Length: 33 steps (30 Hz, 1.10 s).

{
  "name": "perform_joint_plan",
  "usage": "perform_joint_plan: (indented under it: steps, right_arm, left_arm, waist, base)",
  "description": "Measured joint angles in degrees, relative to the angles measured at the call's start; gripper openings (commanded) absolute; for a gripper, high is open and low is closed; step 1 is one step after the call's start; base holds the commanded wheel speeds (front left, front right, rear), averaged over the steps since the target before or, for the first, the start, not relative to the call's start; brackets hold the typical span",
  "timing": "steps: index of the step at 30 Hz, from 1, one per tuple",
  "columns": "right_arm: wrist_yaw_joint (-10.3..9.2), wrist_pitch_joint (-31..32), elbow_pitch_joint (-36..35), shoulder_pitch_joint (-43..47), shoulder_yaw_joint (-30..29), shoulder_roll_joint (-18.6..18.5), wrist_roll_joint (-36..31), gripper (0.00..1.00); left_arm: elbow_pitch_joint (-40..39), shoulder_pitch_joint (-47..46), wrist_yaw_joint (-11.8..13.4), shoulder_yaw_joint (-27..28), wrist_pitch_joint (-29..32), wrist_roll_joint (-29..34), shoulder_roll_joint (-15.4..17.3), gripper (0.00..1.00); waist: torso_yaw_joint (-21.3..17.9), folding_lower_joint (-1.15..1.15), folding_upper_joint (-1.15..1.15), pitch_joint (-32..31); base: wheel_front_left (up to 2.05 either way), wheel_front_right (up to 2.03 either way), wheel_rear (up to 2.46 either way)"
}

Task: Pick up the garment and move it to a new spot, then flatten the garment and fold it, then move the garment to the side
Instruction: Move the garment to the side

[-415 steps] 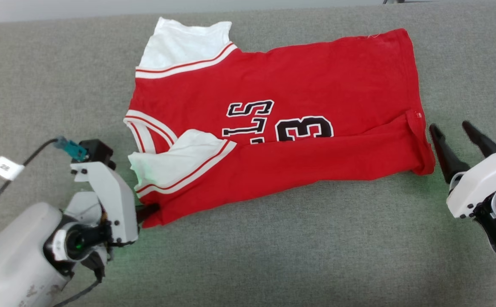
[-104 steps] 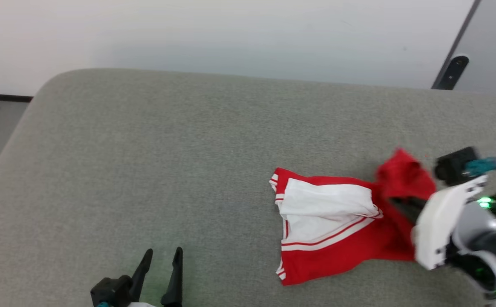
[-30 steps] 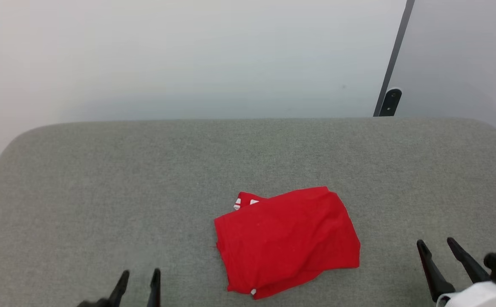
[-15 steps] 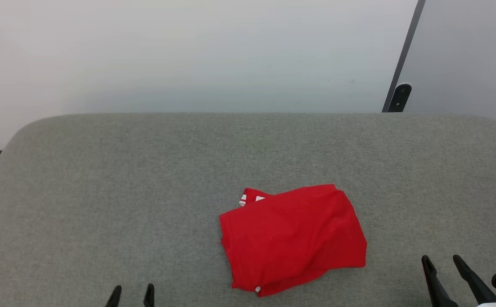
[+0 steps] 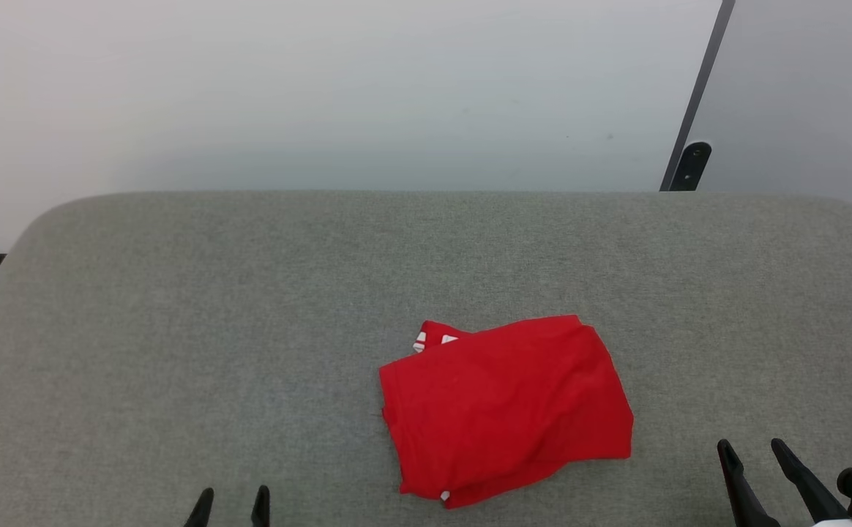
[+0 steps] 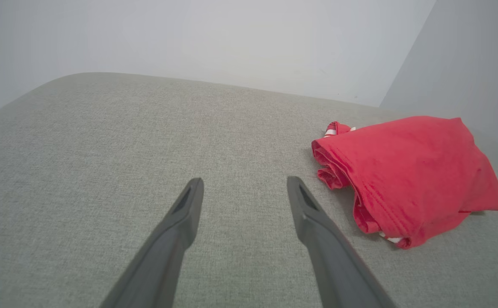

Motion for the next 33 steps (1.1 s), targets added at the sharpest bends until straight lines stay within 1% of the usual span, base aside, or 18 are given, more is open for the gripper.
perform_joint_plan:
  steps: [9, 12, 15, 19, 21, 25, 29, 33]
  right_arm:
    - [0.0, 0.6, 0.5, -1.2, 0.1, 0.2, 0.4, 1.0]
    - [0.0, 1.6, 1.1, -4.2, 2.1, -0.6, 0.8, 1.0]
    - [0.0, 4.4, 1.9, -9.6, 5.5, -2.9, 0.8, 1.0]
    - [0.0, 12.4, 3.7, -17.6, 9.6, -6.7, 1.7, 1.0]
    - [0.0, 17.6, 5.1, -21.9, 11.2, -8.4, 2.5, 1.0]
    - [0.0, 30.2, 8.7, -28.5, 14.3, -12.2, 2.8, 1.0]
    - [0.0, 42.0, 11.1, -33.1, 18.3, -15.2, 5.0, 1.0]
    - [0.0, 47.9, 12.0, -34.7, 20.0, -16.4, 8.7, 1.0]
  left_arm:
    - [1.2, -2.2, -0.4, -1.3, -0.1, -0.2, -0.3, 1.0]
    - [1.7, -2.7, -0.5, -2.1, -0.4, -0.4, -1.3, 1.0]
    - [2.5, -3.3, -0.5, -2.3, -0.9, -0.5, -1.8, 1.0]
    - [3.4, -4.7, -1.0, -2.9, -1.5, -0.6, -2.8, 1.0]
    - [4.1, -5.9, -1.1, -3.2, -1.8, -0.6, -3.3, 1.0]
    - [5.4, -8.0, -2.1, -3.9, -2.0, -0.6, -4.0, 1.0]
    - [6.7, -10.6, -2.9, -4.7, -2.2, -0.1, -4.4, 1.0]
    - [7.5, -12.6, -3.5, -4.9, -2.3, 0.0, -4.7, 1.0]
  waist:
    - [0.8, 0.0, 0.0, 0.1]
    - [1.8, 0.0, 0.0, 0.2]
    - [2.8, 0.0, 0.0, 0.6]
    - [4.0, 0.0, 0.0, 1.9]
    - [4.7, 0.0, 0.0, 2.8]
    - [6.0, 0.0, 0.0, 4.9]
    - [7.3, 0.0, 0.0, 7.4]
    - [8.7, 0.0, 0.0, 9.7]
  base:
    - [0.0, 0.0, 0.0]
    - [0.0, 0.0, 0.0]
    - [0.0, 0.0, 0.0]
    - [0.0, 0.0, 0.0]
    - [0.0, 0.0, 0.0]
    - [0.0, 0.0, 0.0]
    - [0.0, 0.0, 0.0]
    - [0.0, 0.0, 0.0]
